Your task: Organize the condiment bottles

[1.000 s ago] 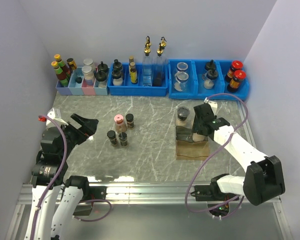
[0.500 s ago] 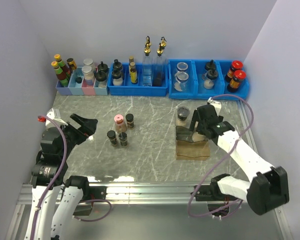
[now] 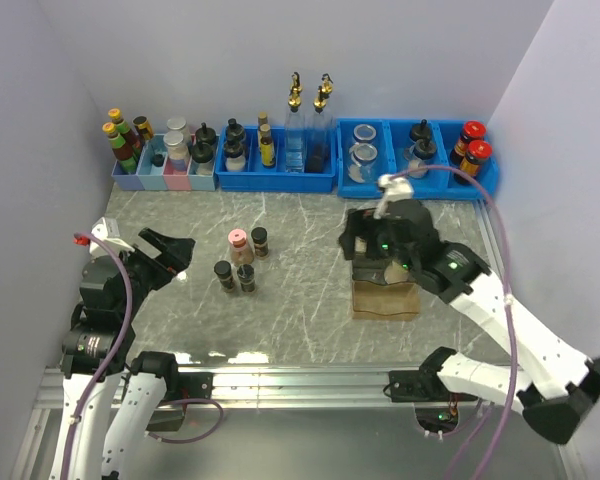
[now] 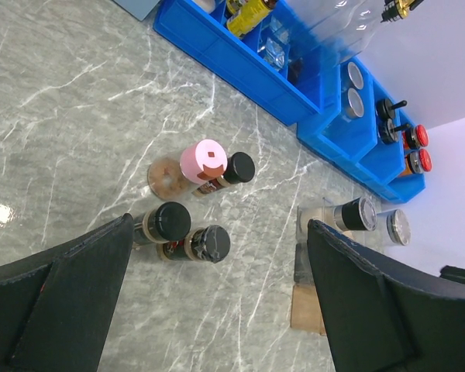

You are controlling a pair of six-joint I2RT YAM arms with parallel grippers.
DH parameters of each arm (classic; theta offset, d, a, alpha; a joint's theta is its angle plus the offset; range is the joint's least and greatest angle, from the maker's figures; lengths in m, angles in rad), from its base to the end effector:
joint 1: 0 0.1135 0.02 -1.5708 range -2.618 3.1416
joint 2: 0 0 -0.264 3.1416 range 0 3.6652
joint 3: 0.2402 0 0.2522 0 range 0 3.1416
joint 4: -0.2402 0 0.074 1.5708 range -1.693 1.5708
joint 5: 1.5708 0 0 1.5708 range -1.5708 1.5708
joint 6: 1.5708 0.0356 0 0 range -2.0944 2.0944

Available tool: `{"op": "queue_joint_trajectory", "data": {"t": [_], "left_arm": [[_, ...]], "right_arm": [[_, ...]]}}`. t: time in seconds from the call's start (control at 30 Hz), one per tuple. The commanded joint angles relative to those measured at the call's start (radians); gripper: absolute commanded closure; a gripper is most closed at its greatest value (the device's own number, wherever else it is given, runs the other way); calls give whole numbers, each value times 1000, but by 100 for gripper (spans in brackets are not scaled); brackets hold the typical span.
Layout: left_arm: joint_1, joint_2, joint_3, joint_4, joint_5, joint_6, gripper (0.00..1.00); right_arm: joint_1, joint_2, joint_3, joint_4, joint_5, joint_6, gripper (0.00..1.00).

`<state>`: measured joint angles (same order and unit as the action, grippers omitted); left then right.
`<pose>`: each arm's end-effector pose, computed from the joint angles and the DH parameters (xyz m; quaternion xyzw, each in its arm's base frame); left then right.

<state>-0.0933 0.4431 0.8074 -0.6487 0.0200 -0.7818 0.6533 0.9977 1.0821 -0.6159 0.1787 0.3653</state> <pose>0.0937 -0.0095 0.3393 -0.2644 0.7552 -0.2614 0.5398 0.1705 0.1225 0.3605 -0.0802 0.8619 0.1735 0.4696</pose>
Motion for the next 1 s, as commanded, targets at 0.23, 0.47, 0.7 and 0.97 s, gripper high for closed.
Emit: {"op": "queue_joint_trajectory", "data": {"t": [0.23, 0.47, 0.7, 0.97], "left_arm": [[0, -9, 75, -3, -46, -22, 1], [0, -23, 81, -28, -69, -25, 1], [-2, -40, 64, -31, -65, -31, 1], [-2, -53, 56, -42, -69, -31, 1]], "right_arm": [[278, 497, 330, 196, -24, -152, 3], [361, 792, 617, 179, 35, -207, 6], [361, 975, 818, 139, 2, -250, 11], [347, 1127, 949, 101, -7, -273, 15]]}}
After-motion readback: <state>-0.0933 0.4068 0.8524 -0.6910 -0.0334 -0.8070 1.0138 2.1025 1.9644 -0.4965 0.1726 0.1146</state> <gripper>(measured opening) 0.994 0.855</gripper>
